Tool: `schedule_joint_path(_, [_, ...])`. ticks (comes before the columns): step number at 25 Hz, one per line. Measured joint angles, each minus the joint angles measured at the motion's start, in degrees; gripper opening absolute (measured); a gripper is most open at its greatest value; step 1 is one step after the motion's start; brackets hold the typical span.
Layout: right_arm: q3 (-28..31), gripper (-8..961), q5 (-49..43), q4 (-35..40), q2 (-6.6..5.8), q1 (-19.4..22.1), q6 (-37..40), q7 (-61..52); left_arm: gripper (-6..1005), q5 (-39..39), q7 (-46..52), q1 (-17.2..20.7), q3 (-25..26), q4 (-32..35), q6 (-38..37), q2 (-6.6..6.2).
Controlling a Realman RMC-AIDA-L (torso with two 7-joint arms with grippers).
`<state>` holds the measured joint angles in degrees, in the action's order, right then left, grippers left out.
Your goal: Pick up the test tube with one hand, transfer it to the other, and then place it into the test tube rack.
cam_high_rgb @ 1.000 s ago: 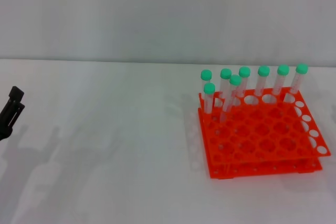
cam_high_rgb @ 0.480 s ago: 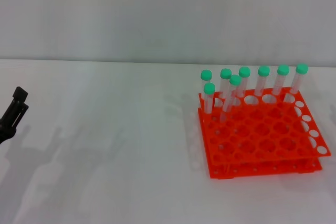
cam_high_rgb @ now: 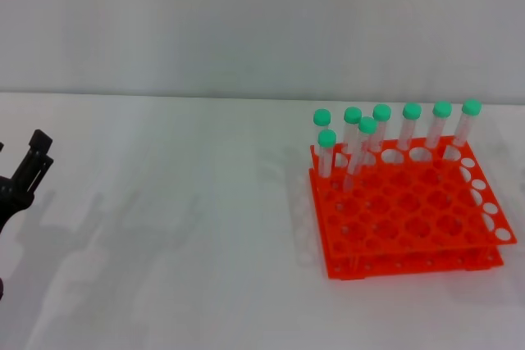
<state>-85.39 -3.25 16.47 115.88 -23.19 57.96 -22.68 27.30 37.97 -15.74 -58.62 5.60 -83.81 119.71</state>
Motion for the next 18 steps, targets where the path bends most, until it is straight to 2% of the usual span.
schedule_joint_path(18, [-0.13,819,-0.01,-1.4,0.15,-0.46,0.09,-0.08,881,-0.06,0.0,-0.7,0.0,-2.0,0.23,-0.1])
